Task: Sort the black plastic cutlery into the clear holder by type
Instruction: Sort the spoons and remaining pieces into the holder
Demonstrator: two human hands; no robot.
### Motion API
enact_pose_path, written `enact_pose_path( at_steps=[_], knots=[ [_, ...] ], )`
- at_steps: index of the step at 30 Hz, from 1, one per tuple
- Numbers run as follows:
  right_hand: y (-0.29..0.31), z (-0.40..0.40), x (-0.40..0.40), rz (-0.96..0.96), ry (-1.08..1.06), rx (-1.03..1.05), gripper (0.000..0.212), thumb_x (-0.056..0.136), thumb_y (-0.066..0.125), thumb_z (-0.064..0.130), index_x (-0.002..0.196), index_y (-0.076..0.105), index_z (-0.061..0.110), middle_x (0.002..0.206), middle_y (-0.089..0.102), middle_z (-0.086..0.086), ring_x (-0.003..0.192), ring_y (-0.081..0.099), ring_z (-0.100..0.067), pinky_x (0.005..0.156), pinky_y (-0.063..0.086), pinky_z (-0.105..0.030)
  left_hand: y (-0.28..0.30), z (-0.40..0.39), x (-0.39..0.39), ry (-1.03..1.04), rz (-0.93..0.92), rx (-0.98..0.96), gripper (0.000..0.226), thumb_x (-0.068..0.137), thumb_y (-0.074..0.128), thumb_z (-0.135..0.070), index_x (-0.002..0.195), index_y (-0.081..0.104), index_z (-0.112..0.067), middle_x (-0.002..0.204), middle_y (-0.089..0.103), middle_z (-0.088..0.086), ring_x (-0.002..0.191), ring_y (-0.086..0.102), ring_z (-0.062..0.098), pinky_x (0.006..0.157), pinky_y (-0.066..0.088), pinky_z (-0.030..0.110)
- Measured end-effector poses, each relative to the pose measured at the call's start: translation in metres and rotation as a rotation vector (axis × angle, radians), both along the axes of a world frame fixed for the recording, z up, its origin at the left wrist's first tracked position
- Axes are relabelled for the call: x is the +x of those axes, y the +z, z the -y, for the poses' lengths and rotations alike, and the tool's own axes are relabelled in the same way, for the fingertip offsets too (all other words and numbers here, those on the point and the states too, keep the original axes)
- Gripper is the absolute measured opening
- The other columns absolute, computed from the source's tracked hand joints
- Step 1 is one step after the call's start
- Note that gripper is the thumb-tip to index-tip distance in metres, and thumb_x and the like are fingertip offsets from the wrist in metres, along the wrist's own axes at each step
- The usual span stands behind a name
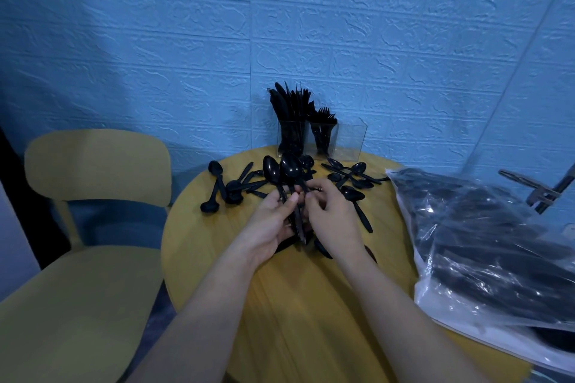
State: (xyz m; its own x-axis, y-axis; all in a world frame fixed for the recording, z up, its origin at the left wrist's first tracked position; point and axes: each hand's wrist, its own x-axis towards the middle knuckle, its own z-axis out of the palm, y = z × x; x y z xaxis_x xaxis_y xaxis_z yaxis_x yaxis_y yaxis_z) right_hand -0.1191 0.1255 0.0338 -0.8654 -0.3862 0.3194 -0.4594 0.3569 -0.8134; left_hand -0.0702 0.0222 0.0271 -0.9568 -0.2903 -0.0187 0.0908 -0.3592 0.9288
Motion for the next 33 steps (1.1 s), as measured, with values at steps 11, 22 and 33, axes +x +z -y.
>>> enact_pose_path(
  at_steps=[11, 22, 33],
  knots=[
    [0.008, -0.011, -0.008, -0.067, 0.043, 0.301, 0.031, 0.093, 0.051, 0.038, 0.122, 0.057, 0.027, 0.079, 0.064, 0.006, 0.074, 0.062, -0.015, 0.064, 0.053, -0.032, -0.003, -0.002, 0.0, -0.009, 0.017, -0.074, 0.022, 0.1, 0.042, -0.011, 0.105, 0.062, -0.018, 0.097, 0.07, 0.005, 0.085, 0.067, 0.013, 0.063, 0.055, 0.023],
    [0.018, -0.02, -0.026, 0.162, 0.052, -0.206, 0.018, 0.092, 0.059, 0.024, 0.106, 0.069, 0.023, 0.074, 0.063, 0.013, 0.06, 0.055, 0.001, 0.061, 0.043, -0.02, -0.001, -0.005, 0.003, -0.182, 0.018, -0.122, 0.018, 0.101, 0.038, -0.009, 0.104, 0.056, -0.012, 0.078, 0.062, 0.001, 0.071, 0.068, 0.016, 0.064, 0.058, 0.031],
    [0.018, -0.026, -0.03, 0.201, 0.106, -0.354, 0.009, 0.089, 0.064, 0.014, 0.081, 0.068, 0.017, 0.067, 0.063, 0.002, 0.053, 0.052, -0.002, 0.055, 0.041, -0.018, 0.006, -0.009, 0.012, -0.389, 0.009, -0.066, 0.024, 0.102, 0.035, -0.017, 0.114, 0.054, -0.011, 0.084, 0.067, 0.003, 0.069, 0.066, 0.015, 0.064, 0.058, 0.029]
  ],
)
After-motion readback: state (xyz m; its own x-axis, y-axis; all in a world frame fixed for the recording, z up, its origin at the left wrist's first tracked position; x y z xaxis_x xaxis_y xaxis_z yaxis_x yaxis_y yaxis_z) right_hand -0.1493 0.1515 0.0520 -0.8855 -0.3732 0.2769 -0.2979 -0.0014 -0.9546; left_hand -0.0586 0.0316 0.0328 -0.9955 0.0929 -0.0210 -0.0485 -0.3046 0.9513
